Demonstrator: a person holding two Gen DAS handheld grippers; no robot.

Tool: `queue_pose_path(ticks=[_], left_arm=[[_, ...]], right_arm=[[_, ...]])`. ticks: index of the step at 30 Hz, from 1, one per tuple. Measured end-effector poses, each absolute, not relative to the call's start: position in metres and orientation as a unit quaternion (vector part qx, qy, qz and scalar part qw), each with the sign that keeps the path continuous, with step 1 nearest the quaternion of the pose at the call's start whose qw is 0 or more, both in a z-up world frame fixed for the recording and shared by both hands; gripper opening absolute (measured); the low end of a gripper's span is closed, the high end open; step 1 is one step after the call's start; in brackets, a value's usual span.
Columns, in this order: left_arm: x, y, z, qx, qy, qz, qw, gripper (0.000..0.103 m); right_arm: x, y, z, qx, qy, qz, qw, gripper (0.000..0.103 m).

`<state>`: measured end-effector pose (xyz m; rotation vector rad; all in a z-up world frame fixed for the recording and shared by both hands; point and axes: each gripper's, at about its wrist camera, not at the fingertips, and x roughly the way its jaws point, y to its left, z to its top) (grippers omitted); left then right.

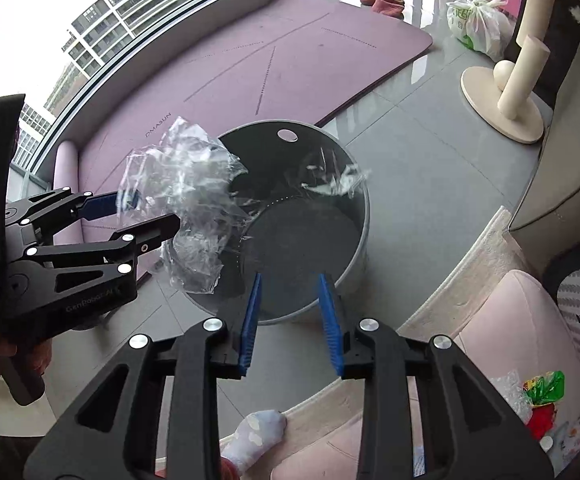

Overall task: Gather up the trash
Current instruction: 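Open both tools over the grey bin, dropping bag and cup, then move both tools back to the ottoman toward the wrapped cup and tassel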

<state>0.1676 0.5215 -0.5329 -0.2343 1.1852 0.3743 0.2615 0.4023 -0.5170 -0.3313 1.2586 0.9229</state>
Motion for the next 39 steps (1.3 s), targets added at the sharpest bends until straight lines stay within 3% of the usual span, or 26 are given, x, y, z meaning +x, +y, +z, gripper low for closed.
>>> queue_pose_path(ticks=[1,10,15,27,39], left_arm=[[0.168,0.520,-0.532,-0.109,0.551,0.173,0.809,0.072],[0.163,0.486,-0.519,-0.079,0.566,0.129,0.811,0.072],[0.155,0.446,-0.514,-0.061,0.578,0.090,0.809,0.072],[0.145,0.281,-0.523,-0.020,0.596,-0.013,0.802,0.072],[0.143,0.121,-0.571,0.027,0.609,-0.098,0.787,0.072]], right_arm=[[0.261,0.399,-0.516,-0.147,0.566,0.410,0.700,0.030],[0.238,0.348,-0.504,-0.122,0.583,0.369,0.714,0.030],[0.223,0.307,-0.501,-0.108,0.588,0.339,0.727,0.046],[0.189,0.134,-0.517,-0.073,0.620,0.248,0.740,0.046],[0.161,-0.043,-0.561,-0.043,0.639,0.154,0.752,0.046]])
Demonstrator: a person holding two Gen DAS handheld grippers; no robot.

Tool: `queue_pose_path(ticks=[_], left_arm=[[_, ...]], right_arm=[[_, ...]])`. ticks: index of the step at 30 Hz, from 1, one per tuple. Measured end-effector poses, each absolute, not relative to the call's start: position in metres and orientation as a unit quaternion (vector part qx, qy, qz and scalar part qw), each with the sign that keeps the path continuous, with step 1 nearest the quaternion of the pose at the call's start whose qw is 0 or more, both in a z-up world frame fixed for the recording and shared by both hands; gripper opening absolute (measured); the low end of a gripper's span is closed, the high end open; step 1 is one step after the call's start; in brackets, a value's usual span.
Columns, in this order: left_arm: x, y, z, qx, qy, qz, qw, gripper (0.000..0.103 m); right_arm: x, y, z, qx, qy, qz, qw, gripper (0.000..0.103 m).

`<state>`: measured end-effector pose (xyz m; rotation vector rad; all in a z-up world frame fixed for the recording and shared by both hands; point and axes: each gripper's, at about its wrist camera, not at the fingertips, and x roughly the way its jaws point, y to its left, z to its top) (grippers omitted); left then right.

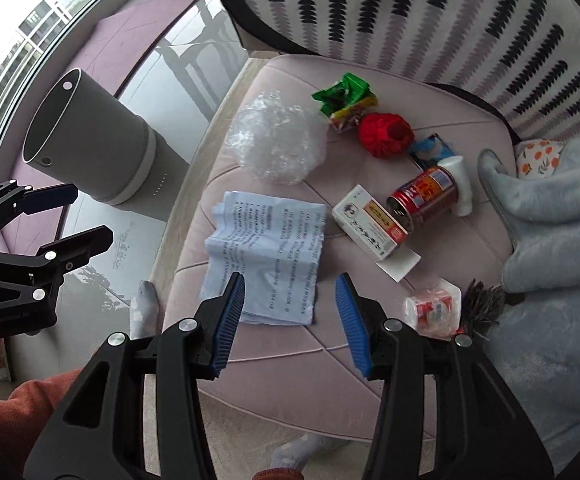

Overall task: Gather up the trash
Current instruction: 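Move both tools back to the ottoman toward the wrapped cup and tassel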

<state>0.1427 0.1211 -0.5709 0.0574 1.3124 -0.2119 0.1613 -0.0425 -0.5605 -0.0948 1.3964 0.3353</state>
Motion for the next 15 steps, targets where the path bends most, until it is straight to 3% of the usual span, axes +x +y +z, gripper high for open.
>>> queue_pose_path(ticks=[15], left_arm=[[0.136,-0.029,-0.631,0.077,0.612,-0.194,0.763,0.072]], right_arm=[[0.125,-0.207,-0.630,0.006,0.639,0.013,0.769,0.049]])
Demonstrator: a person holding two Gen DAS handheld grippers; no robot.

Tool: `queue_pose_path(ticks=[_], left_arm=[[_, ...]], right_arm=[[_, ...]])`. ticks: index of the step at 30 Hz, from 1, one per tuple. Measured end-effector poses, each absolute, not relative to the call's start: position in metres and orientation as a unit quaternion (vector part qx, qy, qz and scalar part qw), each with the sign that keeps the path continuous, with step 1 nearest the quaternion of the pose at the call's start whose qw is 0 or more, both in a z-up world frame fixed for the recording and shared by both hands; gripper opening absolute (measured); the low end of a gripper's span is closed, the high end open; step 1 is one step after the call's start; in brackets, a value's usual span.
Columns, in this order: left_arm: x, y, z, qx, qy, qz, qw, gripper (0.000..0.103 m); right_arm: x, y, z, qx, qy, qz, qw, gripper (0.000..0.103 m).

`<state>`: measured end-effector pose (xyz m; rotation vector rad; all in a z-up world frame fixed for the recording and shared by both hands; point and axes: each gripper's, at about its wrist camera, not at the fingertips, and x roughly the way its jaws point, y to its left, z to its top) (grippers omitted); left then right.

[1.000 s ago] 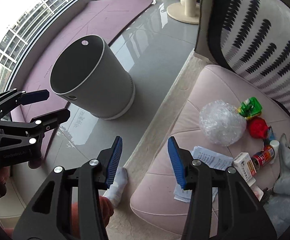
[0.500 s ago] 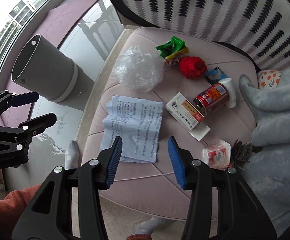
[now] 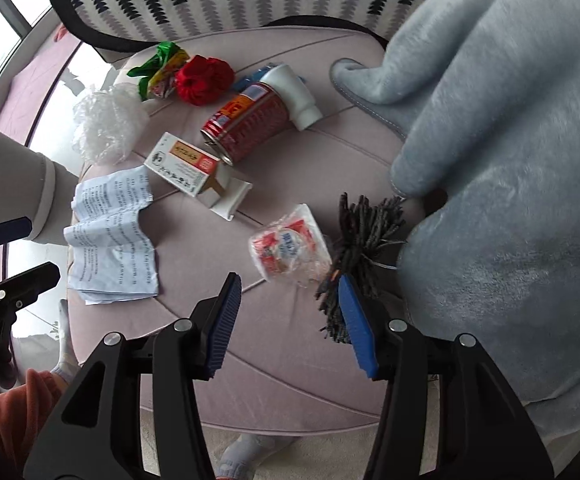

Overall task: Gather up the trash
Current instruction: 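Move both tools back to the ottoman toward the wrapped cup and tassel, then grasp the black tassel with the right tool while the left tool grasps the wrapped cup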

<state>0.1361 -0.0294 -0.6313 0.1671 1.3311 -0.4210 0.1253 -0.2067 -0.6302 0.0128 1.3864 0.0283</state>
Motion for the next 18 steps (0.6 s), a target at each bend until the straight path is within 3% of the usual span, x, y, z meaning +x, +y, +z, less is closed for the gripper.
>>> queue_pose_path(ticks=[8,10,11,12,18], left_arm=[[0.141,-0.095,-0.684,0.111,0.595,-0.244,0.757,0.072],[0.143,-0.106,-0.694,0.120,0.590,-0.256,0.756,0.072],[0.144,-0.112,-0.699,0.124,0.587,-0.262,0.756,0.072],[0.145,-0.117,-0.704,0.129,0.585,-0.268,0.755,0.072],[0.148,-0.144,-0.723,0.162,0.563,-0.298,0.753,0.072]], right_arm=[[0.120,-0.243,-0.682,0.008,0.639,-0.001,0.769,0.048],[0.118,-0.247,-0.688,0.009,0.638,0.000,0.770,0.029],[0.117,-0.248,-0.692,0.008,0.640,0.003,0.768,0.014],[0.117,-0.248,-0.694,0.008,0.642,0.005,0.767,0.009],[0.111,-0.252,-0.694,0.014,0.639,0.015,0.769,0.008]])
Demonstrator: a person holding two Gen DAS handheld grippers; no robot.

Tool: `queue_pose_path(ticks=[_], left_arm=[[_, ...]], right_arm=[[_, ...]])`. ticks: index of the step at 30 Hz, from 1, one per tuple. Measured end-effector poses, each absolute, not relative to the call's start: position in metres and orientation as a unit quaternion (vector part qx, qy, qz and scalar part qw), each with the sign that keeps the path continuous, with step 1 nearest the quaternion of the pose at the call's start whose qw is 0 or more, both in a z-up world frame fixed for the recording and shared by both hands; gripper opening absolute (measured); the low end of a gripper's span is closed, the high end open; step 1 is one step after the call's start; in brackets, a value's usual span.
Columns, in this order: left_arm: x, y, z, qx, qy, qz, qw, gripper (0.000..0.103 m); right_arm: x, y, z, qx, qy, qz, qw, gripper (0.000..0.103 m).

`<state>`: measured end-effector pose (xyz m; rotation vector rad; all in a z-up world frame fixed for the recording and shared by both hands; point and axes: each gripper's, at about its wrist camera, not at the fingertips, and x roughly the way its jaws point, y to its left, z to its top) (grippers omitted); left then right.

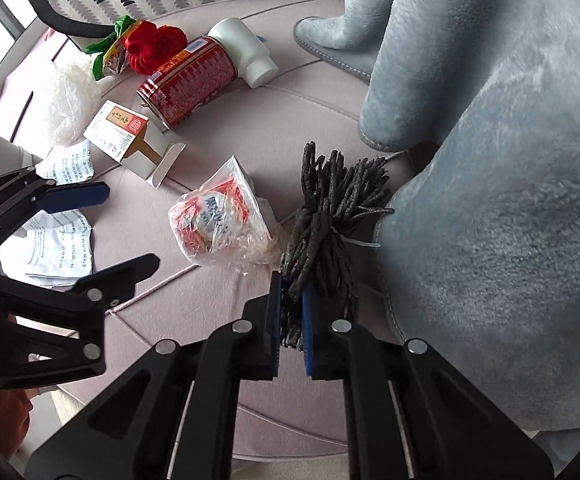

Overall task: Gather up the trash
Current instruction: 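Grasp the black tassel with the right tool while the left tool grasps the wrapped cup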

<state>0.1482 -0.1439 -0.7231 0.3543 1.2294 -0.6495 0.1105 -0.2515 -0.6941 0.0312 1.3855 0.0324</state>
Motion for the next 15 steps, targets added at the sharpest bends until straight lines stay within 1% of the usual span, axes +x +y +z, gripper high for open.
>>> queue_pose_path(ticks=[5,10,11,13,15], left_arm=[[0.148,-0.163,-0.742,0.202,0.540,-0.320,0.752,0.072],[0.153,-0.177,-0.765,0.217,0.532,-0.332,0.748,0.072],[0.153,-0.179,-0.769,0.221,0.531,-0.335,0.747,0.070],[0.154,-0.181,-0.775,0.218,0.535,-0.345,0.739,0.052],[0.153,-0.178,-0.772,0.210,0.533,-0.350,0.741,0.049]], right_arm=[[0.108,-0.259,-0.693,0.020,0.640,0.016,0.768,0.008],[0.110,-0.264,-0.696,0.015,0.641,0.018,0.767,0.008],[0.110,-0.265,-0.696,0.013,0.641,0.018,0.767,0.008],[0.111,-0.266,-0.696,0.009,0.642,0.019,0.767,0.008],[0.111,-0.266,-0.695,0.006,0.642,0.019,0.766,0.008]])
